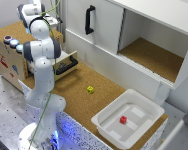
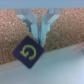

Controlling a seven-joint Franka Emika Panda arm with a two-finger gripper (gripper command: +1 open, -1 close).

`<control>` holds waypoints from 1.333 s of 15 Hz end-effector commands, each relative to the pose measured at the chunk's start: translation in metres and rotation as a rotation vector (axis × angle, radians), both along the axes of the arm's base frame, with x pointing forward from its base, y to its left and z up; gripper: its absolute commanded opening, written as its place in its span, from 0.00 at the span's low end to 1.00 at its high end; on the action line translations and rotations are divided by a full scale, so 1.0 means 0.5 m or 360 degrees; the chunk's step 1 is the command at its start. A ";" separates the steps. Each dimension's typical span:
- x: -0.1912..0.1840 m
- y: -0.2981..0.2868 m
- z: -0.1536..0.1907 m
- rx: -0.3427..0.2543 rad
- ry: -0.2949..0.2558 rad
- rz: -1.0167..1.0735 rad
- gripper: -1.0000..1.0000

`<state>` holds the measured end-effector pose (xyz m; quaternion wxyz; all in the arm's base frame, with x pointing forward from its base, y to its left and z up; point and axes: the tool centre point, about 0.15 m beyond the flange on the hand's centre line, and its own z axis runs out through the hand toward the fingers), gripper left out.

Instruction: Go push the purple block into the drawer

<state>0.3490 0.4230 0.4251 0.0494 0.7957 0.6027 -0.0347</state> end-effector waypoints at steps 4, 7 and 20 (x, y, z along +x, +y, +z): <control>-0.016 -0.094 0.001 0.0178 -0.0058 -0.0119 0.00; -0.013 -0.092 0.009 0.0180 -0.0071 -0.0130 0.00; -0.130 -0.050 0.159 0.0275 -0.0226 0.0102 1.00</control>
